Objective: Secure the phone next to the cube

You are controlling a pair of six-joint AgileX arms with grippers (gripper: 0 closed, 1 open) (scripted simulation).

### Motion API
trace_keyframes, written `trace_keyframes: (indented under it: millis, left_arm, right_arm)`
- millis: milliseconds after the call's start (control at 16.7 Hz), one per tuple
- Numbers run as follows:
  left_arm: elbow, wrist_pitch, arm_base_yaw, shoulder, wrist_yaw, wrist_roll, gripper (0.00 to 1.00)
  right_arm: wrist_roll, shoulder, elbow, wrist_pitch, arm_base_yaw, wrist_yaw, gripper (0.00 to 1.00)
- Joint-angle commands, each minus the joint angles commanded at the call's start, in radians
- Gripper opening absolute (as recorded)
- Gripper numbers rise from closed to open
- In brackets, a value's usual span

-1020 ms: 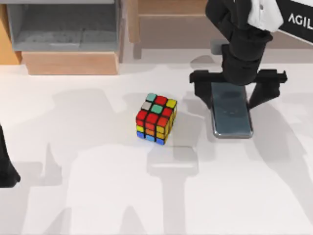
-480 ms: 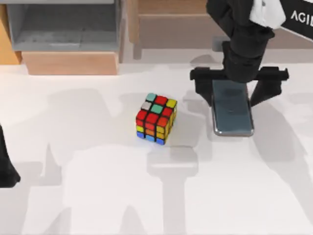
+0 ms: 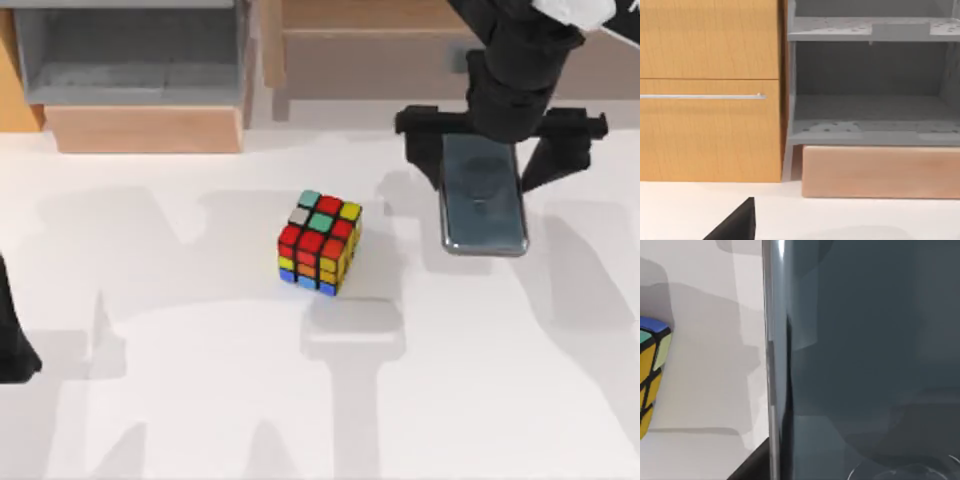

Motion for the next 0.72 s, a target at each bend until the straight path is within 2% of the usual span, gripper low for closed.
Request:
trace_keyframes:
  millis: [720]
  left_arm:
    - [0.000, 0.000, 0.000, 0.000, 0.000, 0.000, 1.00]
  right_arm:
    - [0.011, -0.092, 0.017, 0.029, 0.007, 0.008, 0.00]
